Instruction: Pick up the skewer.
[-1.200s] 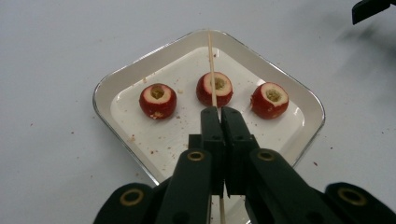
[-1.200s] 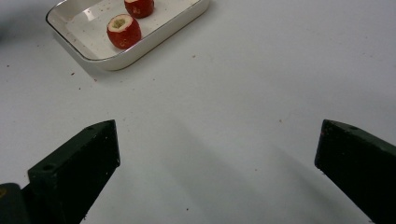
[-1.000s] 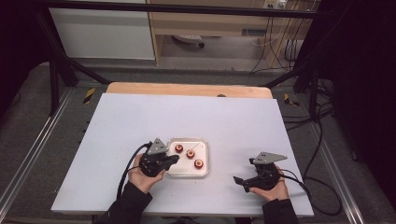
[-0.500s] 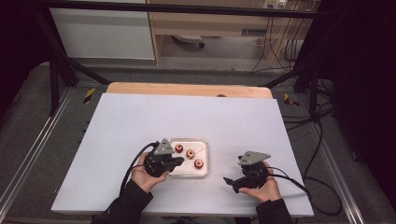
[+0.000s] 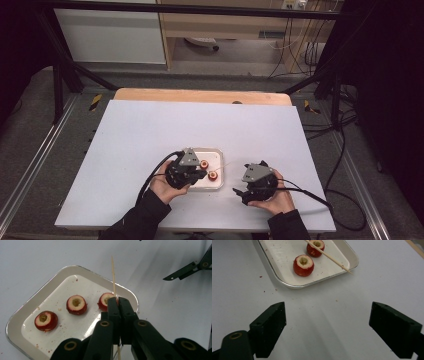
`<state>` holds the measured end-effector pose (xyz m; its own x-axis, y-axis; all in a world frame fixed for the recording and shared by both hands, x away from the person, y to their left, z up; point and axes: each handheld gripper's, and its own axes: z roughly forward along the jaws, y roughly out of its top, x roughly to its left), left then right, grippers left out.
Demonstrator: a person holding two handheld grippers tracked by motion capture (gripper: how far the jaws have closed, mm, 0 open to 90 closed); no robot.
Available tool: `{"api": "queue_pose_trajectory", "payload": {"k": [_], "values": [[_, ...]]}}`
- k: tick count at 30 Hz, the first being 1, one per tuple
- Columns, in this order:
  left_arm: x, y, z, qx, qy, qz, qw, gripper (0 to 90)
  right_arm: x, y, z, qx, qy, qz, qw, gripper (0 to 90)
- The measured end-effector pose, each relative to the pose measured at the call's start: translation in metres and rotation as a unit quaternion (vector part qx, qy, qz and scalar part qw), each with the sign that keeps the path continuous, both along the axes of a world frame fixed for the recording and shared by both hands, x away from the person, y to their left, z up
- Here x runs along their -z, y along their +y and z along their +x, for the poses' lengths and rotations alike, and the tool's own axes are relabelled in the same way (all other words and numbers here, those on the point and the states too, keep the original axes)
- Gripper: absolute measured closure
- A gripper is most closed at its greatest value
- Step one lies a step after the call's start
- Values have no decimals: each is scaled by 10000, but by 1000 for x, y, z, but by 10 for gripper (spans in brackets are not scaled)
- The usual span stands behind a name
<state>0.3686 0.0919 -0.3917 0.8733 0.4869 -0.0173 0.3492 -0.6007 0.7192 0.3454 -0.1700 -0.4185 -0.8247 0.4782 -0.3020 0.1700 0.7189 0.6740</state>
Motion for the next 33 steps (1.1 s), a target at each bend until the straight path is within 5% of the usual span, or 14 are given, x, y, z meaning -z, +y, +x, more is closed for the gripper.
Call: {"api": "queue_pose_trajectory", "payload": {"k": [12, 21, 22, 24, 28, 32, 33], "values": [[0, -26, -3, 361, 31, 248, 9990, 885, 0, 8, -4, -652, -506, -417, 9957, 319], [-1, -42, -6, 567, 66, 335, 9978, 885, 2, 11, -6, -1256, -912, -970, 9831, 452], [0, -43, -6, 583, 66, 352, 9977, 885, 4, 11, -7, -1339, -996, -1104, 9798, 474], [1, -46, -6, 626, 87, 369, 9973, 885, 4, 11, -8, -1364, -1015, -1158, 9786, 485], [2, -52, -7, 725, 106, 405, 9965, 885, 6, 11, -7, -1560, -1207, -1427, 9699, 575], [3, -58, -9, 797, 103, 417, 9959, 885, 7, 11, -8, -1685, -1246, -1526, 9658, 651], [2, -59, -9, 822, 99, 427, 9957, 885, 8, 12, -10, -1632, -1196, -1499, 9678, 668]]}}
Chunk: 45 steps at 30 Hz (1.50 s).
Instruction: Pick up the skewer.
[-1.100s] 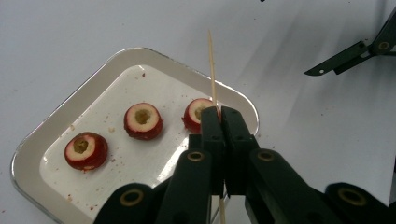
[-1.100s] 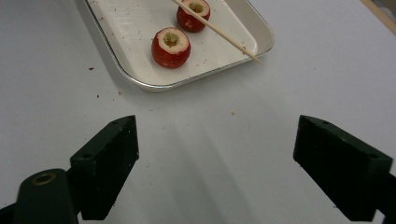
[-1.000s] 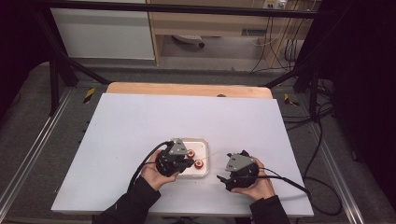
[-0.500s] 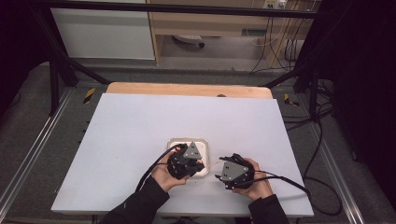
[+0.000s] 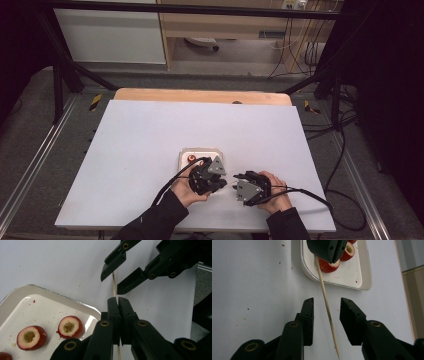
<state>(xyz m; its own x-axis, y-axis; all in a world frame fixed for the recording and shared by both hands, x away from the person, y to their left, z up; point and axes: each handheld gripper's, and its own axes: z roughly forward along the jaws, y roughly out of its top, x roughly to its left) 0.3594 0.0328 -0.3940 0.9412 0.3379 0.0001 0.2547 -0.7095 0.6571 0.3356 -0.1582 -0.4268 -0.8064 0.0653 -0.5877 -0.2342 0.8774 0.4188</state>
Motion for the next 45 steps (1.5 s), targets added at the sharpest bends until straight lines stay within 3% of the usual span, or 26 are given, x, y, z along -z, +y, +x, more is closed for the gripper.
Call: {"api": "queue_pose_trajectory", "payload": {"k": [4, 14, 20, 26, 29, 33, 37, 45], "values": [[0, -3, -1, 72, 2, 19, 10000, 885, 0, -1, 1, -227, -102, -213, 9995, 733], [1, -6, -2, 157, 5, 60, 9999, 885, 3, 0, 0, -431, -258, -470, 9976, 861], [2, -6, -1, 156, 26, 49, 9999, 884, 4, 0, -2, -517, -294, -605, 9964, 884], [2, -5, 3, 114, 204, 65, 9997, 861, 2, 3, -2, -610, -412, -803, 9940, 885], [0, -6, 6, 53, 332, 308, 9990, 829, 0, 7, -2, -695, -492, -982, 9915, 885], [1, -7, 8, 10, 441, 481, 9979, 821, 0, 11, -1, -762, -562, -1101, 9894, 885], [3, -8, 10, 98, 626, 767, 9950, 859, -2, 16, -2, -794, -662, -1267, 9865, 885], [6, -10, 9, 113, 607, 923, 9938, 867, -2, 19, -4, -865, -794, -1464, 9822, 885]]}}
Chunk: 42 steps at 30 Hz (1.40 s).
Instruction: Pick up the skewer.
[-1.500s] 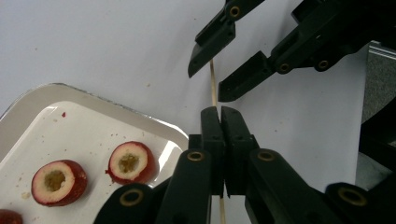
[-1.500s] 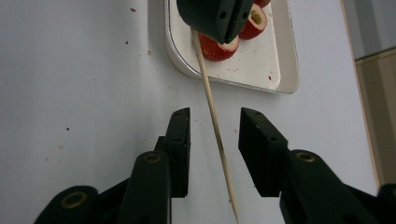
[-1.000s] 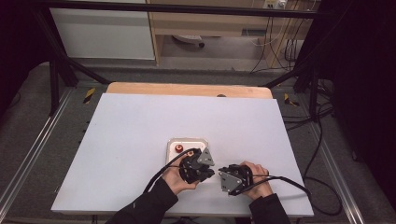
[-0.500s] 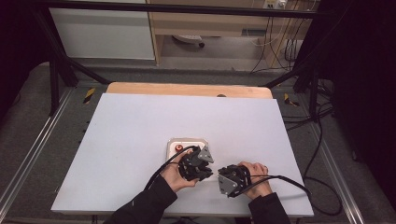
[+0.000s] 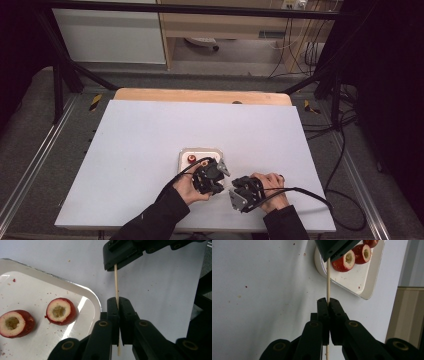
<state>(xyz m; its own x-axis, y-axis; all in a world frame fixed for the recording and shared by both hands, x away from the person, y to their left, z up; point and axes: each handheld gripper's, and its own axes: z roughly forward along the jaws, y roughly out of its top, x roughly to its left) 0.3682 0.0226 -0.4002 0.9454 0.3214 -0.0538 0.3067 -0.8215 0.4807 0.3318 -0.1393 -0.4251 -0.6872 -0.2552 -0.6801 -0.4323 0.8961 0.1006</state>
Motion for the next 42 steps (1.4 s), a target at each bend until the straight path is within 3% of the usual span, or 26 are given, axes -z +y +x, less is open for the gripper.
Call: {"api": "queue_pose_trajectory", "payload": {"k": [6, 11, 15, 19, 21, 23, 24, 25, 26, 29, 30, 31, 32, 33, 34, 38, 39, 42], "values": [[4, -3, -2, -14, -6, 233, 9997, 876, -3, 0, -2, -19, -44, -29, 10000, 885], [4, -4, -4, -80, -39, 282, 9996, 883, -1, 0, -2, 50, -19, 16, 10000, 871], [2, 2, -3, -181, -102, 130, 9997, 883, -2, -1, 0, 430, 279, 363, 9980, 733], [1, 8, -4, -248, -182, 107, 9995, 883, -8, -5, 4, 917, 523, 911, 9902, 596], [2, 13, -4, -322, -207, 66, 9992, 883, -10, -10, 6, 1207, 645, 1274, 9824, 530], [2, 20, -4, -372, -221, 29, 9991, 883, -13, -16, 10, 1563, 847, 1678, 9697, 477], [1, 24, -4, -376, -235, 4, 9990, 883, -13, -16, 10, 1563, 847, 1678, 9697, 477], [1, 28, -4, -408, -255, -23, 9988, 883, -14, -23, 12, 1857, 1084, 2037, 9551, 431], [1, 31, -5, -432, -275, -38, 9987, 883, -14, -27, 14, 2051, 1166, 2179, 9470, 398], [2, 44, -6, -522, -312, -135, 9981, 882, -14, -36, 17, 2439, 1433, 2529, 9252, 360], [2, 48, -7, -552, -326, -189, 9978, 882, -14, -36, 17, 2439, 1433, 2529, 9252, 360], [3, 52, -8, -597, -357, -235, 9973, 882, -13, -42, 20, 2682, 1655, 2759, 9081, 325], [3, 57, -9, -633, -372, -270, 9969, 882, -13, -42, 20, 2682, 1655, 2759, 9081, 325], [3, 62, -10, -685, -397, -338, 9963, 882, -11, -46, 21, 2871, 1826, 2968, 8923, 300], [3, 66, -11, -738, -426, -404, 9955, 882, -11, -46, 21, 2871, 1826, 2968, 8923, 300], [4, 85, -16, -964, -524, -694, 9915, 882, -9, -51, 23, 3341, 2155, 3244, 8583, 200], [4, 89, -17, -1009, -549, -770, 9904, 882, -8, -51, 24, 3447, 2189, 3234, 8536, 182], [6, 104, -21, -1179, -591, -973, 9865, 881, -8, -49, 25, 3603, 2298, 3222, 8447, 142]]}}
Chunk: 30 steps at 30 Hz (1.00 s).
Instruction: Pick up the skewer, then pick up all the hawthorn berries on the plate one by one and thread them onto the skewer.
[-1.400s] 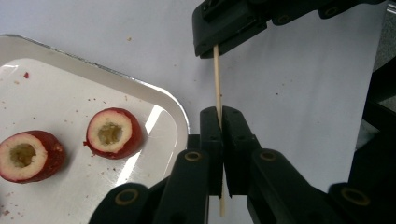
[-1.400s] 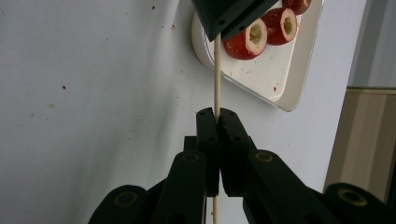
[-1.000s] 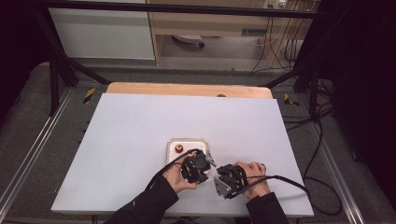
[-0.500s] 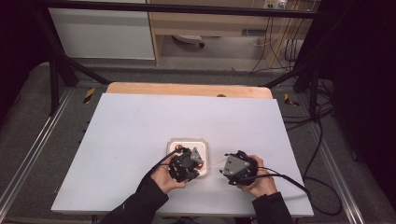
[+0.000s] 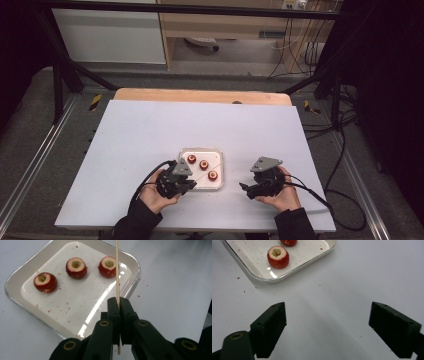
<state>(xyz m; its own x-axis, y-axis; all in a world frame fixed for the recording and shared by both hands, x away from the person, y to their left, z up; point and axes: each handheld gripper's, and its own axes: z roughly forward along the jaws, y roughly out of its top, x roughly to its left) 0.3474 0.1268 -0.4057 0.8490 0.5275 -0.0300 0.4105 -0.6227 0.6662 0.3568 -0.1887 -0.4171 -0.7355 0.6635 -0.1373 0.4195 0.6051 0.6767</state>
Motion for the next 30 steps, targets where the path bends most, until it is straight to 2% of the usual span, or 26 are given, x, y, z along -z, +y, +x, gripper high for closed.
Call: {"api": "queue_pose_trajectory", "payload": {"k": [4, 6, 11, 12, 13, 15, 22, 25, 30], "values": [[4, 19, -7, -172, -44, -142, 9997, 881, -2, 3, 3, 62, 226, 345, 9991, 90], [6, 28, -9, -263, -87, -194, 9994, 881, -4, 6, 5, 94, 327, 419, 9985, 66], [11, 43, -11, -392, -72, -380, 9985, 880, -10, 17, 12, 53, 524, 447, 9976, 31], [12, 45, -14, -493, 64, -406, 9979, 880, -12, 20, 13, 25, 586, 465, 9972, 27], [13, 47, -15, -562, 105, -433, 9974, 880, -14, 23, 14, 28, 626, 496, 9968, 25], [14, 50, -12, -478, -72, -437, 9979, 880, -16, 29, 17, -50, 653, 504, 9966, 24], [14, 55, -13, -540, -174, -551, 9969, 880, -20, 51, 25, -308, 789, 314, 9959, 30], [13, 58, -14, -555, -197, -599, 9965, 880, -20, 59, 28, -325, 849, 186, 9957, 33], [16, 59, -13, -565, -144, -600, 9965, 880, -20, 70, 32, -434, 973, 81, 9943, 48]]}}
